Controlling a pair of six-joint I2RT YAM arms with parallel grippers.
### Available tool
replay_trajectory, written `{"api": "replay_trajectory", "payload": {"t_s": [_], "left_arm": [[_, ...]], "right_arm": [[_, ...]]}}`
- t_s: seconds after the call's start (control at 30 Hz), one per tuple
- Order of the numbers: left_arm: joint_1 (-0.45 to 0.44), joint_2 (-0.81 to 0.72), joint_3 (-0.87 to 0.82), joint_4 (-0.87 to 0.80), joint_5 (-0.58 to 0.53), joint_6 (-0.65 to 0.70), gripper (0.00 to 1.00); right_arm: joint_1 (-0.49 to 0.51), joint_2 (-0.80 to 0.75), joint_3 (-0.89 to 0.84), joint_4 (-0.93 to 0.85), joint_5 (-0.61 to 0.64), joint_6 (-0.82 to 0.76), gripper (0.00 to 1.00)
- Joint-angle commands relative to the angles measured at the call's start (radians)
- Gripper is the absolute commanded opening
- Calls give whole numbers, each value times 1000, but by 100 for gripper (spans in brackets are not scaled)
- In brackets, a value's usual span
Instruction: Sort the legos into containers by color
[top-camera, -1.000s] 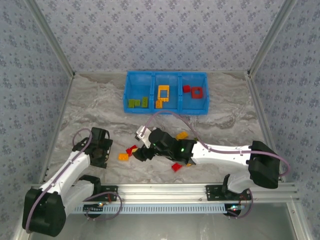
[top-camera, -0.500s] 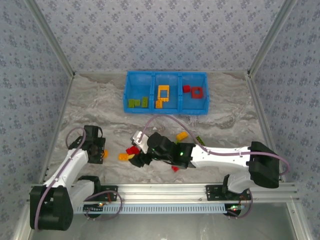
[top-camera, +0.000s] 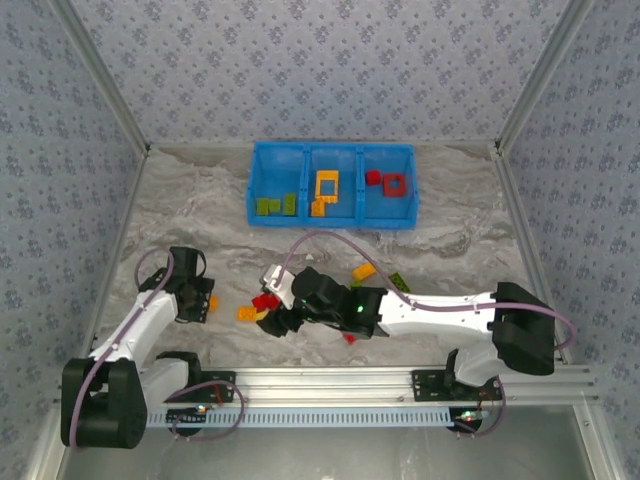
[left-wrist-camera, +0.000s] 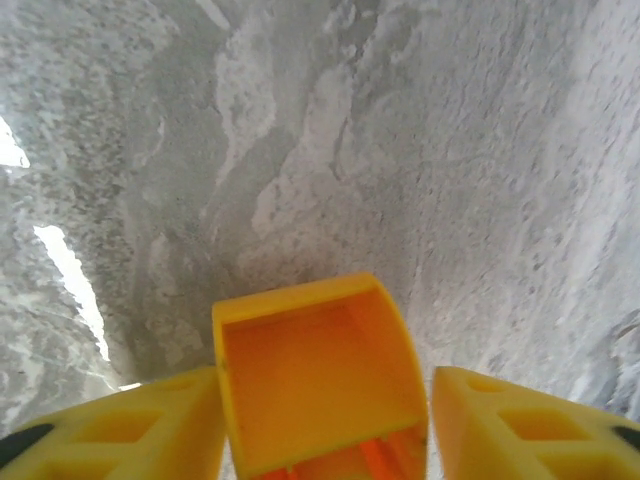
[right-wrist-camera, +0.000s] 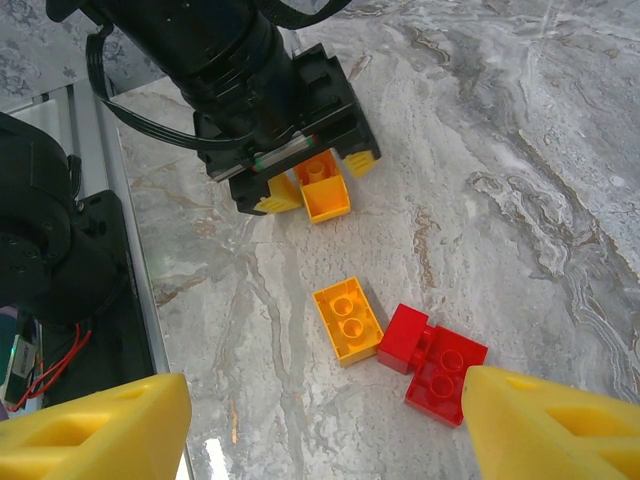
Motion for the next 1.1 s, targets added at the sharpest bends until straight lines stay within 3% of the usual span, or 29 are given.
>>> {"api": "replay_trajectory", "payload": {"t_s": [0.0,0.13,0.23,0.43,0.57,0.67,0.9,1.07], "left_arm": [[7,-18,-5,-22,5,19,47],[6,-62,21,-37,2,36,36],[-19,-92,113,-77,-9,98,33],[-250,31,442,-99,-71,269,33],[-422,217,681,-73,-89,423,33],[-498,399,894,-84,-62,565,33],[-591,830,1406,-263,-63,843,31],[-614,1100,1721,-401,-68,920,34]], "right_arm": [[7,12,29,-8,19,10,74],[6,-14,35,-22,54,7,73],[0,-76,36,-32,132,-1,72],[-73,-251,57,-67,242,-8,73],[-122,-315,84,-114,368,-4,73],[-181,-339,97,-152,406,10,73],[-344,-334,144,-297,489,138,73],[-402,-343,145,-361,508,190,73]]}}
